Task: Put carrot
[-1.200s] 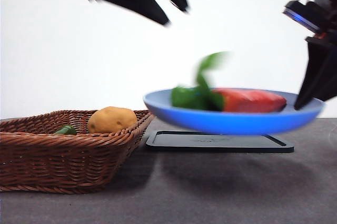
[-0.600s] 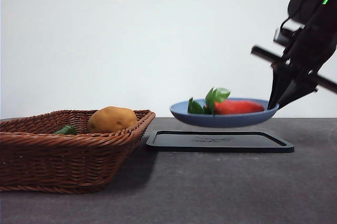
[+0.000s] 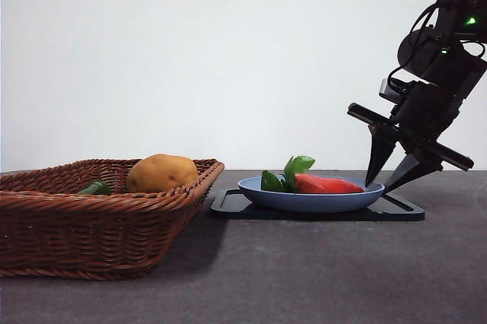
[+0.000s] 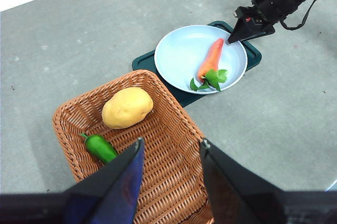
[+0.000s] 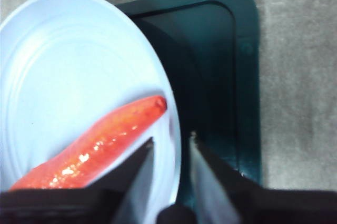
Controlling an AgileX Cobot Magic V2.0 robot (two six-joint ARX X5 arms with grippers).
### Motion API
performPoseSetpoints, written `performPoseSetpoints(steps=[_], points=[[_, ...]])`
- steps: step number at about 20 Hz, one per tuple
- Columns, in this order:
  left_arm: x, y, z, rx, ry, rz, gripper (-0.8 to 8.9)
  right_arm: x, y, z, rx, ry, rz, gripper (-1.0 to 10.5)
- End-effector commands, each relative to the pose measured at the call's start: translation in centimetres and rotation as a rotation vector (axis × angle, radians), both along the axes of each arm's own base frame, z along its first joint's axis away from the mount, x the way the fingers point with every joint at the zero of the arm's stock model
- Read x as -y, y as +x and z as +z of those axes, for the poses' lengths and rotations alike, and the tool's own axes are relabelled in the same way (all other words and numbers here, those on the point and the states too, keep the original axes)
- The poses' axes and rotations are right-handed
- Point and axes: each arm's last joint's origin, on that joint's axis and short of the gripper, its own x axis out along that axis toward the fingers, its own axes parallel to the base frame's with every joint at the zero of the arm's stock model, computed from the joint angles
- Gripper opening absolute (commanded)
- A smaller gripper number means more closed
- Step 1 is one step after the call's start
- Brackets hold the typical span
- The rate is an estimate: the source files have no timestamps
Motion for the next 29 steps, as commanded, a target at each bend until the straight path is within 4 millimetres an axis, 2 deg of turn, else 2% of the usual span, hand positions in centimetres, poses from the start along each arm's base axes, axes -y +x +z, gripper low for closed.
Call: performPoseSetpoints(steps=[1, 4, 7, 10, 13, 15, 18, 22, 25, 29], points=[[0.3, 0.3, 0.5, 0.029, -0.019, -0.004, 1.93, -0.1, 0.4, 0.9, 0.033, 0.002, 0.009, 1.7], [1.0, 1.3, 0.6, 0.103, 0.028, 0.038, 1.91, 0.1, -1.2, 4.8, 0.089, -0.001, 0.024, 1.7], [2.0, 3.1, 0.3, 0.184, 0.152, 0.131, 1.85, 0.3, -4.3, 9.7, 0.153, -0.023, 0.06, 1.6], [2.4, 4.9, -0.2, 0.206, 0.207, 0.16, 0.16, 0.2, -8.4, 14.0, 0.216, -0.055, 0.133, 0.0], [1.9, 5.8, -0.5, 0.187, 0.225, 0.174, 0.06, 0.1, -12.8, 17.5, 0.294, -0.142, 0.147, 0.0], [0.9, 6.0, -0.5, 0.16, 0.215, 0.181, 0.06, -0.3, -15.4, 19.1, 0.368, -0.227, 0.12, 0.0], [-0.4, 6.0, -0.7, 0.11, 0.178, 0.149, 0.06, -0.8, -18.0, 19.9, 0.441, -0.254, 0.127, 0.0], [-1.9, 5.7, -1.1, 0.096, 0.082, 0.091, 0.06, -1.4, -20.6, 19.6, 0.538, -0.266, 0.14, 0.0], [-3.6, 4.7, -2.2, 0.144, 0.036, 0.128, 0.06, -1.8, -22.6, 18.3, 0.641, -0.272, 0.129, 0.0], [-5.5, 1.5, -5.1, 0.241, -0.02, 0.187, 0.06, -1.8, -25.4, 15.0, 0.825, -0.245, 0.083, 0.0]])
